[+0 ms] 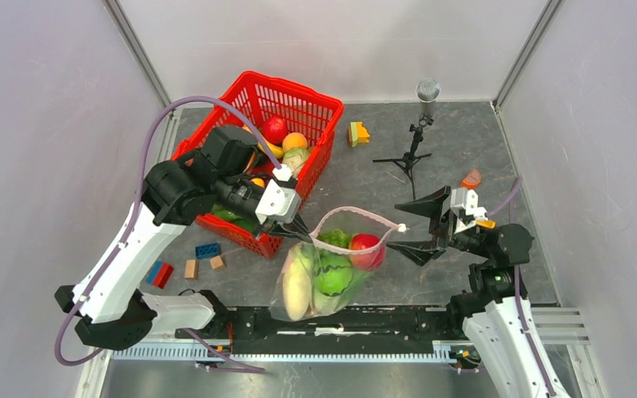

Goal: Place the food in the zip-top bag and seal the zipper
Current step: Adjust the zipper food storage bag at the center of the board.

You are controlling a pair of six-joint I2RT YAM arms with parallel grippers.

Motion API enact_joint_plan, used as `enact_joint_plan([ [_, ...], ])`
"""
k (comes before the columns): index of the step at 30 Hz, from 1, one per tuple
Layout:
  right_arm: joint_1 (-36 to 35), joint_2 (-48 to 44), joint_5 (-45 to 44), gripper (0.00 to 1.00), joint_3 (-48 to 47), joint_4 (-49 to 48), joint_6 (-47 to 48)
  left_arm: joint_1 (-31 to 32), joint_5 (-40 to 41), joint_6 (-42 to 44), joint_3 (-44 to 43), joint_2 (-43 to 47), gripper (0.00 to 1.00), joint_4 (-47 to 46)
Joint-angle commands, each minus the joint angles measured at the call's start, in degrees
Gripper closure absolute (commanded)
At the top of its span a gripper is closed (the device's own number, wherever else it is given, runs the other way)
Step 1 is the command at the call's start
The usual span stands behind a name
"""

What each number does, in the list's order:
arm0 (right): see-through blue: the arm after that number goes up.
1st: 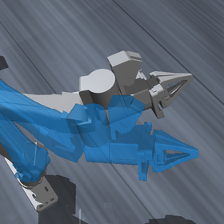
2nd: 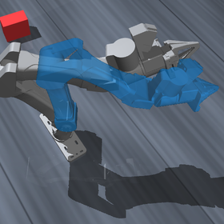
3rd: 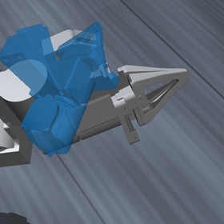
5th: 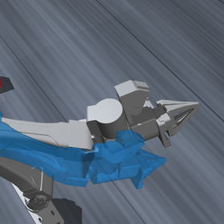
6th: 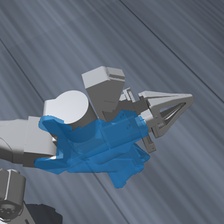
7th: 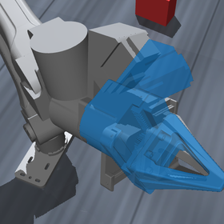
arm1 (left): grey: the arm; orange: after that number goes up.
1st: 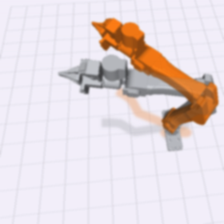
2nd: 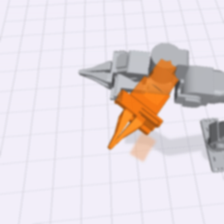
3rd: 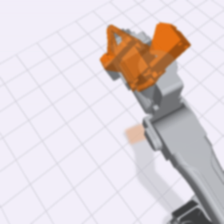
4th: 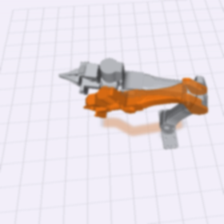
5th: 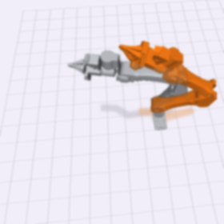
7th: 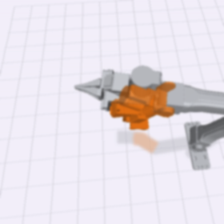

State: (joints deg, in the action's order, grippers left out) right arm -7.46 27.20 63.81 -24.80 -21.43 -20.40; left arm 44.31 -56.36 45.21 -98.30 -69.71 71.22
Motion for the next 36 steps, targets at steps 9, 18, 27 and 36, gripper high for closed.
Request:
enact_joint_plan([
  [9, 0.0, -1.27, 3.09, 0.29, 6.71, -25.83, -20.42, -0.02, -5.97, 1.48, -0.89, 2.53, 0.98, -4.56],
  [18, 0.01, 1.4, 1.9, 0.3, 12.3, -43.07, -32.24, -0.02, -5.91, 0.75, 0.21, 3.17, 0.98, -6.25],
  [27, -0.57, 2.31, 0.33, 0.39, 10.89, -39.2, -30.33, -0.02, -6.86, -1.25, 1.97, 3.39, 0.98, -9.84],
  [36, -1.11, 3.66, 0.29, 0.55, 12.45, -51.93, -38.77, -0.06, -6.5, -1.85, 3.09, 3.22, 0.98, -10.96],
])
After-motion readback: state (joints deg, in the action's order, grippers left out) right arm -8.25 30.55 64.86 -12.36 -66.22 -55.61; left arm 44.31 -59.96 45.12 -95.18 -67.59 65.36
